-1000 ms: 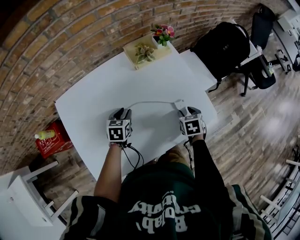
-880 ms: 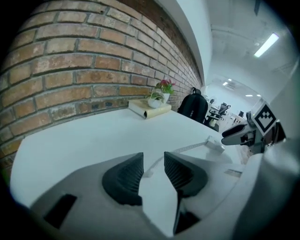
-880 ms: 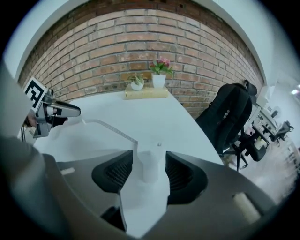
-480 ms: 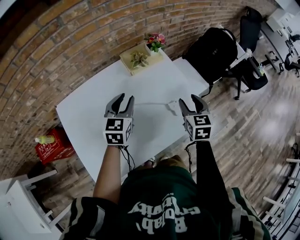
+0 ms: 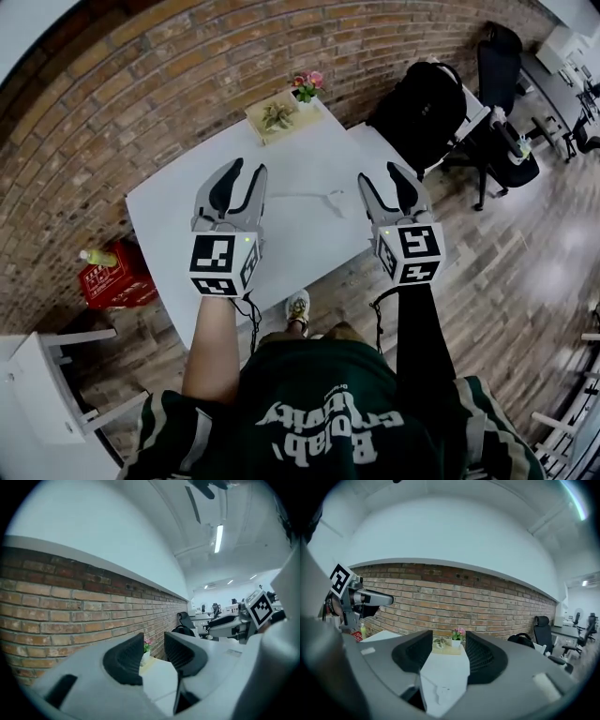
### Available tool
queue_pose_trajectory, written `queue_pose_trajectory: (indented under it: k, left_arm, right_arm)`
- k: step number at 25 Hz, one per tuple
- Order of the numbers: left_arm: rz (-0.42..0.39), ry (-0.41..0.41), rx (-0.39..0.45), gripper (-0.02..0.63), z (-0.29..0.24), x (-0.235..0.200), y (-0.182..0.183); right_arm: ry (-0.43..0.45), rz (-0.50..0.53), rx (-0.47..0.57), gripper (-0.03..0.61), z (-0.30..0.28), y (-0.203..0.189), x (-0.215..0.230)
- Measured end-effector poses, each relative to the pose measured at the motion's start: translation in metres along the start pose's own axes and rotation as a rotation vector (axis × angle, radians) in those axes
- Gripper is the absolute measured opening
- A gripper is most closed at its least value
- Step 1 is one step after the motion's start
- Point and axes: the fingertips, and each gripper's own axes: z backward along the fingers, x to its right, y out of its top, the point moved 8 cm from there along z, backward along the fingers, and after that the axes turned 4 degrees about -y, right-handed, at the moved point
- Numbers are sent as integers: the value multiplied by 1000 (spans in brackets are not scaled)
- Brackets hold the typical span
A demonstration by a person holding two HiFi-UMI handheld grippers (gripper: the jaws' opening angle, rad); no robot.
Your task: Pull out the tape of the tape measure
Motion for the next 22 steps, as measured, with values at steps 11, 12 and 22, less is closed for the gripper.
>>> queue_pose_trajectory:
  k: [11,12,22]
  left_arm:
    - [-40,69,33,8,90,90,10]
    - [-49,72,36,8,95,95,12]
    - [-78,75,65,8,121,122,25]
  right_arm:
    - [50,-30,80,14,117,-8,7]
    - [45,-23,88,14,123,-7,7]
    - [30,-2,134,14,156,-1,3]
